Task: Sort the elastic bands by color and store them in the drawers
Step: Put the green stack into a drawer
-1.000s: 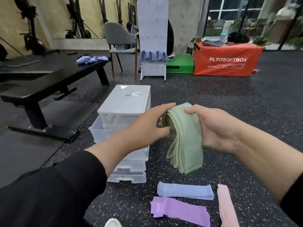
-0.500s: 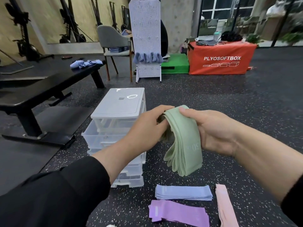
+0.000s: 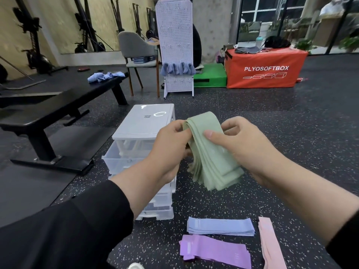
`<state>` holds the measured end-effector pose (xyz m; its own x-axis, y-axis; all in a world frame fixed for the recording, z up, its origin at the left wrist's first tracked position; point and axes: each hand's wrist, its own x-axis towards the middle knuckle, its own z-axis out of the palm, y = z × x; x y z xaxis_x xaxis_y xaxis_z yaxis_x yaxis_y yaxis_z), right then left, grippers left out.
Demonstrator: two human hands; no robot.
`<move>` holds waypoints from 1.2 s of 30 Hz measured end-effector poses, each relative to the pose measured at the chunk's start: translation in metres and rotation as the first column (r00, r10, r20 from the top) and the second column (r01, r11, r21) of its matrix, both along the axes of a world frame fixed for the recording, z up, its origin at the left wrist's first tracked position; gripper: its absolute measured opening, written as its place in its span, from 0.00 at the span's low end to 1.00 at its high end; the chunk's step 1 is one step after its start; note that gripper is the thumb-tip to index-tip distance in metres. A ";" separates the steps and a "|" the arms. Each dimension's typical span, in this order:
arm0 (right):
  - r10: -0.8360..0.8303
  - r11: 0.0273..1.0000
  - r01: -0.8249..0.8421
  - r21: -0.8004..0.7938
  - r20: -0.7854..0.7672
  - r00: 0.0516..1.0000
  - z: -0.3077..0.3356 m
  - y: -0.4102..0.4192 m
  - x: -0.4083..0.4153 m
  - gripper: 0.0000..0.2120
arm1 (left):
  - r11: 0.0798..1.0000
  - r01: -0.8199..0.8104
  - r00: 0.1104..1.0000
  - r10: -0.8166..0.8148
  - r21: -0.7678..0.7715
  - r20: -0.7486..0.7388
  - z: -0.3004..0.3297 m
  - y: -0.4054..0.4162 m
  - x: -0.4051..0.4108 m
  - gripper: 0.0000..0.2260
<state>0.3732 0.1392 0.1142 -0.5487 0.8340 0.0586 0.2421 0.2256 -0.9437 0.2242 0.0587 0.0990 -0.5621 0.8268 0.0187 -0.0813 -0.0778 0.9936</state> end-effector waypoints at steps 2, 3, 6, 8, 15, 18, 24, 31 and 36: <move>0.015 0.998 -0.017 0.065 0.037 0.999 0.001 0.001 0.000 0.26 | 1.000 0.004 0.997 -0.005 0.012 0.080 0.002 -0.001 0.001 0.09; 0.074 0.997 -0.074 0.038 0.024 0.997 0.001 0.001 0.000 0.26 | 1.000 0.006 0.994 -0.007 0.016 0.106 0.003 -0.001 0.001 0.11; 0.285 0.944 -0.290 -0.156 -0.058 0.957 -0.005 0.001 0.003 0.26 | 1.000 -0.017 0.991 0.014 0.018 0.136 0.005 -0.002 -0.002 0.13; 0.353 0.909 -0.364 -0.204 -0.091 0.931 -0.009 0.001 0.004 0.26 | 1.000 -0.031 0.989 0.030 0.004 0.144 0.004 -0.003 -0.005 0.15; 0.353 0.876 -0.374 -0.304 -0.123 0.928 -0.008 0.005 0.004 0.25 | 0.940 0.341 0.898 -0.320 -0.018 0.304 0.016 -0.017 -0.025 0.18; 0.373 0.913 -0.363 -0.184 0.019 0.928 -0.010 0.004 0.003 0.23 | 0.915 0.392 0.888 -0.352 -0.090 0.296 0.013 -0.019 -0.028 0.23; 0.383 0.913 -0.364 -0.183 0.079 0.920 -0.018 -0.005 -0.009 0.21 | 0.950 0.268 0.949 -0.233 -0.158 0.212 -0.002 -0.014 -0.032 0.19; 0.434 0.853 -0.406 -0.329 0.013 0.901 -0.021 -0.011 -0.024 0.17 | 0.987 0.077 0.990 -0.058 -0.143 0.131 -0.009 -0.021 -0.052 0.18; 0.427 0.850 -0.406 -0.336 -0.011 0.904 -0.019 -0.018 -0.056 0.13 | 0.990 0.047 0.995 -0.035 -0.130 0.091 -0.004 -0.034 -0.079 0.16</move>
